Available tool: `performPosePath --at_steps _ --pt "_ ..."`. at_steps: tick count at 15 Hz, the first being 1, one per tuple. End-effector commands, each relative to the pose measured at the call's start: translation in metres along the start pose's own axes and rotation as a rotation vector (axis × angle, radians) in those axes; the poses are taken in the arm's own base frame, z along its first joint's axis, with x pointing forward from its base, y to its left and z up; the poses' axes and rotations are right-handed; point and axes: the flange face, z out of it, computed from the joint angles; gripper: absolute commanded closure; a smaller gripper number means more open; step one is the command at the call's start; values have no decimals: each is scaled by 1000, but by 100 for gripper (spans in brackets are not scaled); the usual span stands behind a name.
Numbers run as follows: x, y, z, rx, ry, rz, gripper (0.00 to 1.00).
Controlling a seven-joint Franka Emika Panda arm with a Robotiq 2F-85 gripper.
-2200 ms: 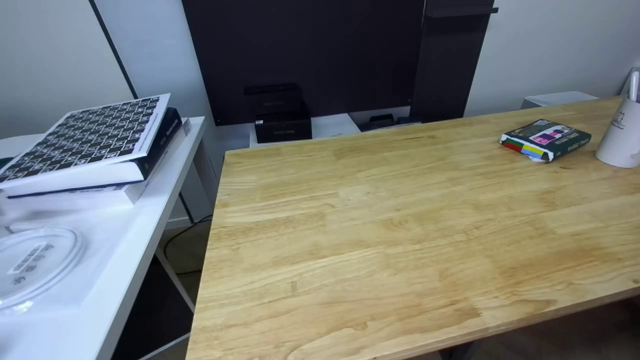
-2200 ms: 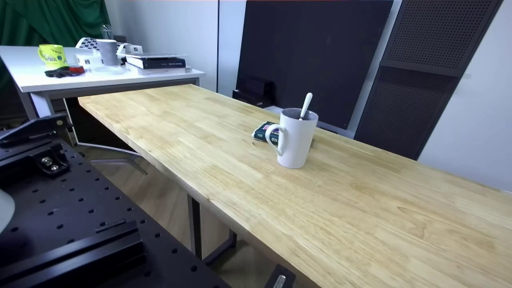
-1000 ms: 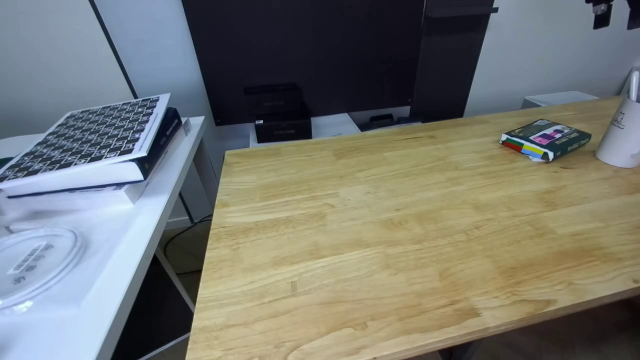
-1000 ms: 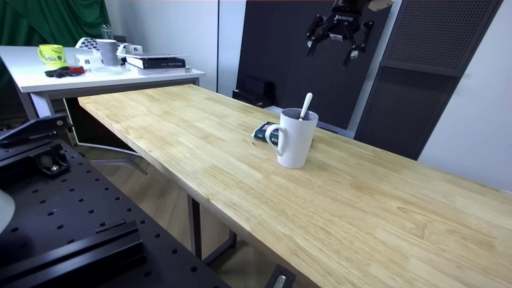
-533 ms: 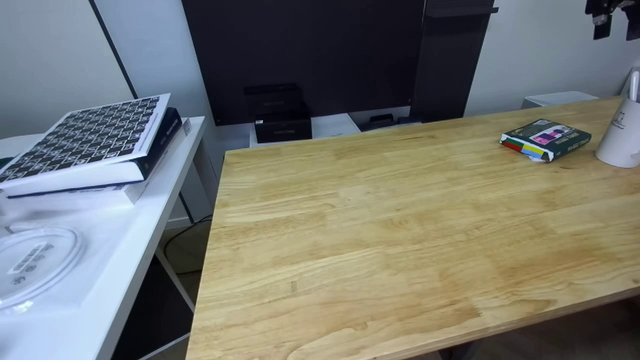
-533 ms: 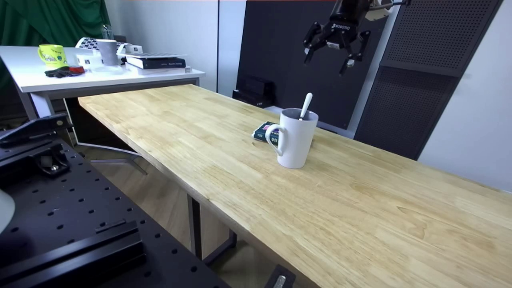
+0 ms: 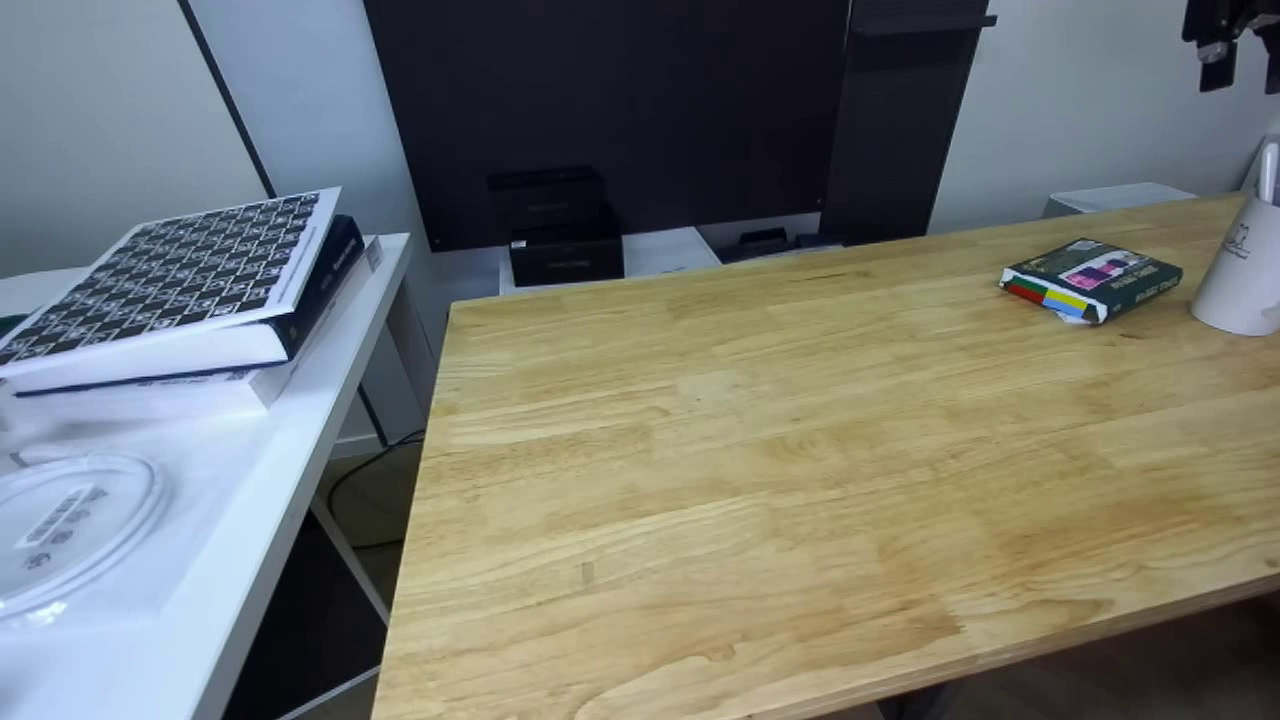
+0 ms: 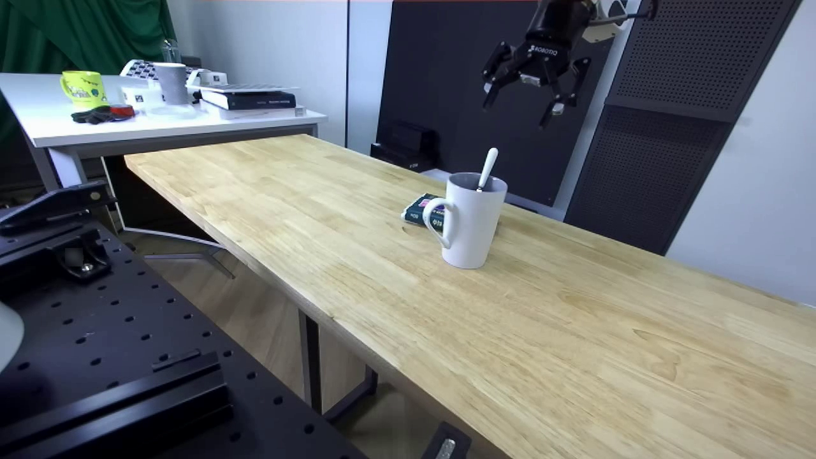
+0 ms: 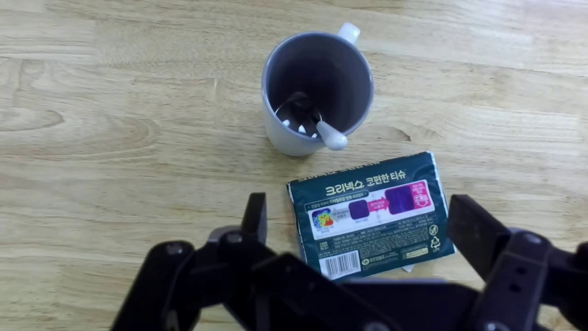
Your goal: Remove the spoon from the mug cup and place it on the table
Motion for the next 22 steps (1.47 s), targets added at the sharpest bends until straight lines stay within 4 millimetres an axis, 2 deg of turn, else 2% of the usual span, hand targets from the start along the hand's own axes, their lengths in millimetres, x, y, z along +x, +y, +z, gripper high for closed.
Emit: performPosePath --at_steps 1,6,18,22 --pt "0 1 -1 0 -1 0 0" --pt "3 1 11 -2 -14 2 0" --pt "-5 -2 68 -19 -59 4 0" --pt "-7 -5 74 -30 -65 3 0"
